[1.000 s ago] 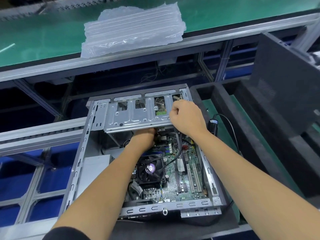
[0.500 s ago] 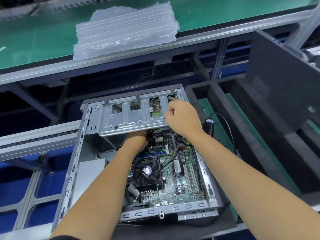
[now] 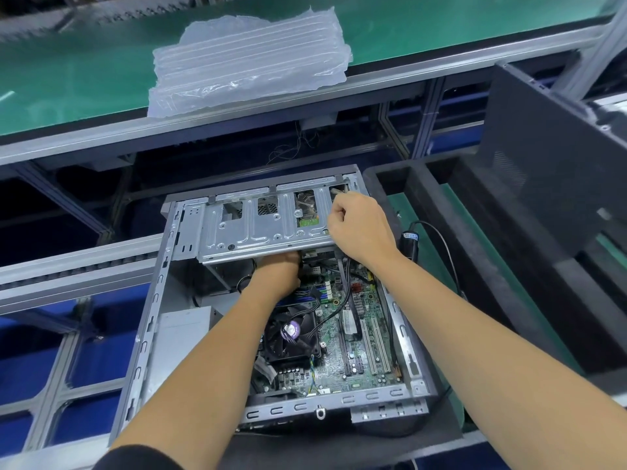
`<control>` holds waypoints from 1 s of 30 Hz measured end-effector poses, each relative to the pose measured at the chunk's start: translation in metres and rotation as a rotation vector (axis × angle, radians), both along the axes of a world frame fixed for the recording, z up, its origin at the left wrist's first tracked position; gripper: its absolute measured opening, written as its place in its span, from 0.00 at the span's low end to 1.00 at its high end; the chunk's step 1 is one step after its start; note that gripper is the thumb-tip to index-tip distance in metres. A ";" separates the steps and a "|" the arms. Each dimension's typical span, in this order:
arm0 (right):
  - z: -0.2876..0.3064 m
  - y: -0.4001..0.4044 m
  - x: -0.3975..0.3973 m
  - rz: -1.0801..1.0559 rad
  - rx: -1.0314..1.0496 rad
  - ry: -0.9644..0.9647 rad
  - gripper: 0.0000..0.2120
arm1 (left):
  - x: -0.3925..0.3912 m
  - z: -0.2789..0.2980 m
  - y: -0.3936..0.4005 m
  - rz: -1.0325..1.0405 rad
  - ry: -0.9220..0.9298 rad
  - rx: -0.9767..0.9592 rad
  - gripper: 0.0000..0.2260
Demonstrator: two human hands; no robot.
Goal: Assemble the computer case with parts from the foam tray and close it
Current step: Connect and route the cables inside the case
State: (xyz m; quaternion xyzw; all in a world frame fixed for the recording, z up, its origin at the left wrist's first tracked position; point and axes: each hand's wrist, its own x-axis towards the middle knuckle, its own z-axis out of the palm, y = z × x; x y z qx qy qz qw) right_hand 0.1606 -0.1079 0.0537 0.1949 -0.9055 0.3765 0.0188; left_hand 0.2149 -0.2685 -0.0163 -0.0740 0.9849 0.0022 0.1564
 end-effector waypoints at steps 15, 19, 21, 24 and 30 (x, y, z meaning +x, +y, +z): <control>0.005 0.001 0.003 0.002 0.007 0.000 0.09 | -0.002 0.006 0.004 0.082 -0.179 0.099 0.05; 0.004 0.000 0.003 -0.003 0.013 -0.005 0.09 | -0.002 0.008 0.005 0.129 -0.135 0.151 0.10; 0.004 0.000 0.003 -0.005 0.012 -0.010 0.09 | -0.002 0.007 0.004 0.168 -0.113 0.190 0.13; 0.003 0.000 0.002 -0.008 0.015 -0.020 0.11 | -0.002 0.012 0.002 0.243 -0.144 0.215 0.15; 0.002 0.000 0.001 -0.006 0.009 -0.021 0.12 | -0.001 0.024 -0.001 0.296 -0.272 0.191 0.18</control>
